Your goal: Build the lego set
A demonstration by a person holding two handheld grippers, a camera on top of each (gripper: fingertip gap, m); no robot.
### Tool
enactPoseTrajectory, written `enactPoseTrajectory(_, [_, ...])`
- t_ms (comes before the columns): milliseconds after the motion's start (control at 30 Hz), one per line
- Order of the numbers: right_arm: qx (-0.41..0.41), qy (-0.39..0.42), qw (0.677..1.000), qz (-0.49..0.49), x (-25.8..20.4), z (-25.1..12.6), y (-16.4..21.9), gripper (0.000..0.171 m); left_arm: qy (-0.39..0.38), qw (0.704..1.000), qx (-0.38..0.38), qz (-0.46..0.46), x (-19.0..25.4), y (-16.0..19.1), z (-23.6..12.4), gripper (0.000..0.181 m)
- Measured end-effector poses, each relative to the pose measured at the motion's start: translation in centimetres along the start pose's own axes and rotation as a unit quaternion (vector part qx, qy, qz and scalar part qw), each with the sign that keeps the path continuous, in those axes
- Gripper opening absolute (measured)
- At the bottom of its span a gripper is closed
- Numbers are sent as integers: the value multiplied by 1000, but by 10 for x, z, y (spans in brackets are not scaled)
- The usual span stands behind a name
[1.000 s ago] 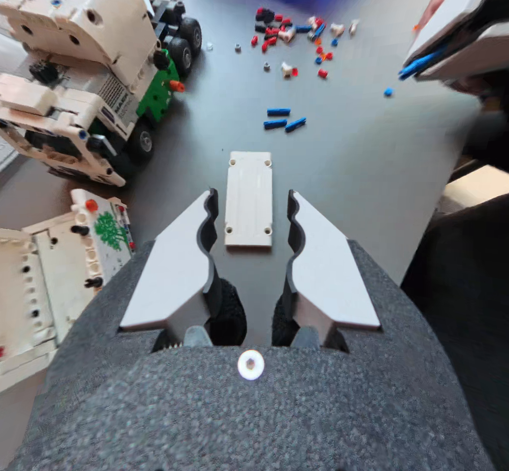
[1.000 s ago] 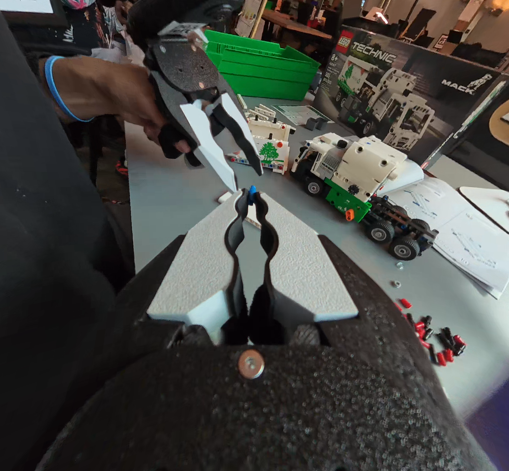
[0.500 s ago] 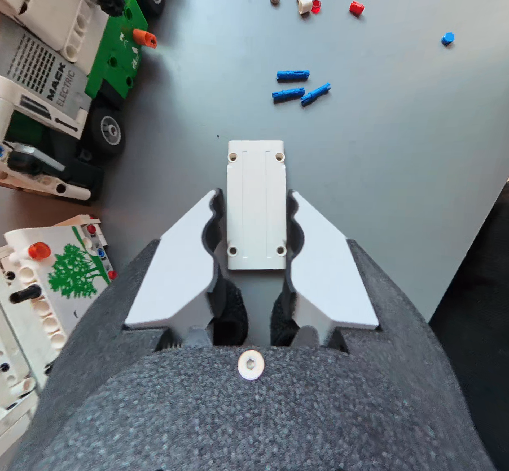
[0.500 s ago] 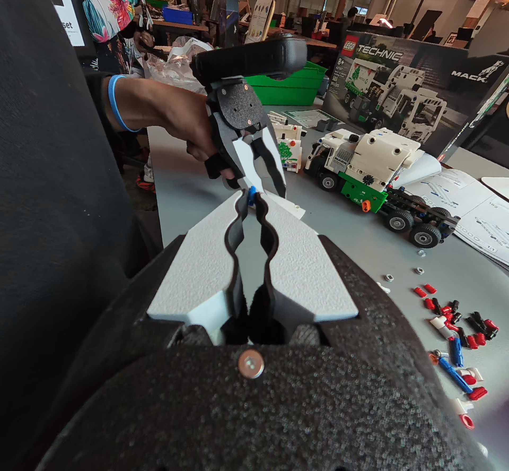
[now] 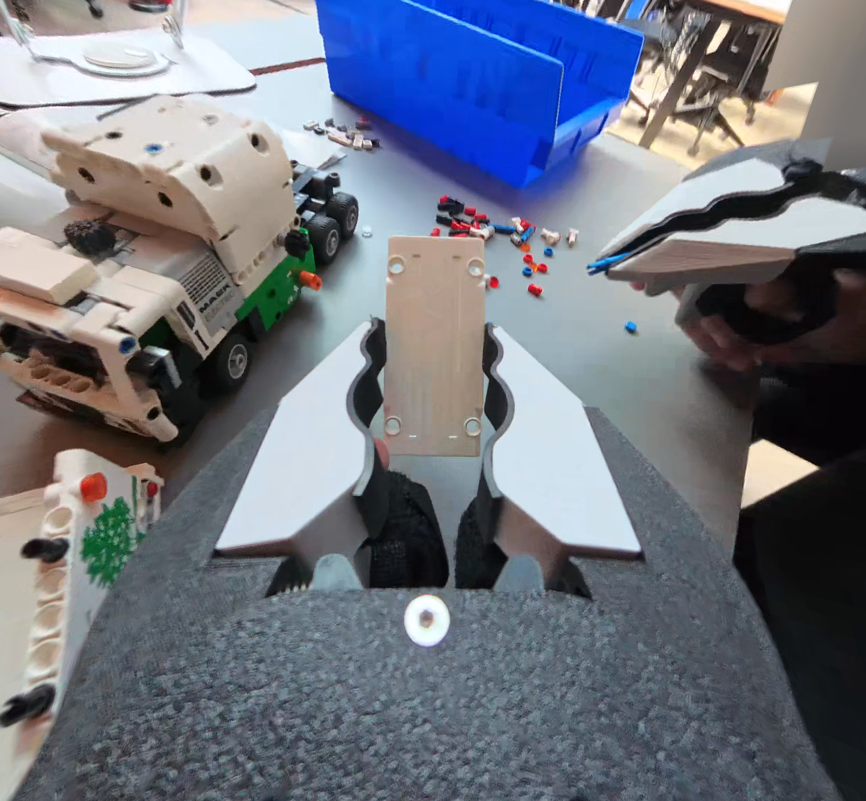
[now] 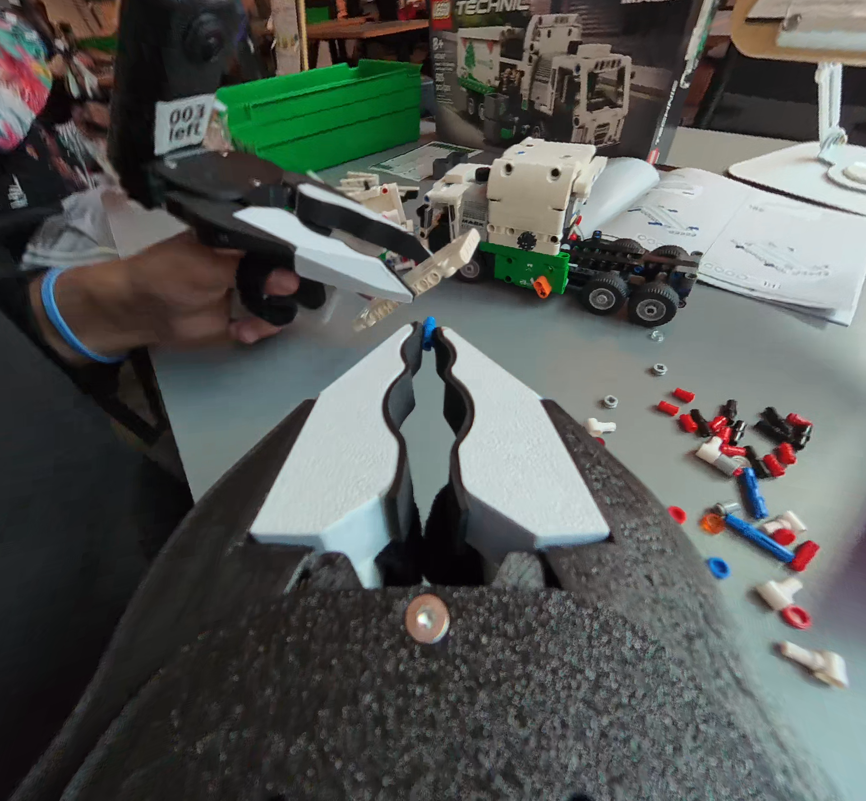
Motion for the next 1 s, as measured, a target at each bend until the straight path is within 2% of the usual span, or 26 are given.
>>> enactPoseTrajectory(100, [23, 21, 995, 96, 3, 18, -2, 3, -28, 998, 64, -5, 2, -10, -7, 39])
enactPoseTrajectory(200, [40, 6, 987, 156, -4, 31, -1, 3, -41, 997, 70, -8, 4, -9, -11, 39])
enactPoseTrajectory(367, [47, 12, 989, 143, -15, 42, 0, 3, -44, 996, 70, 22, 11, -7, -19, 39])
enactPoseTrajectory(833, [82, 19, 979, 184, -19, 43, -3, 3, -80, 992, 87, 39, 24, -7, -24, 39])
enactPoseTrajectory(1000, [79, 23, 979, 186, -18, 42, -1, 3, -96, 992, 76, 3, 25, -4, -21, 39])
Point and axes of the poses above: each gripper's, where its closed fingertips meet, z out along the fingers, y out of its underside, x = y × z across the jaws, the point moved 8 cm from there along -z, back along the fingers, and after that the axes turned 12 degrees about x, right-handed, at the moved point
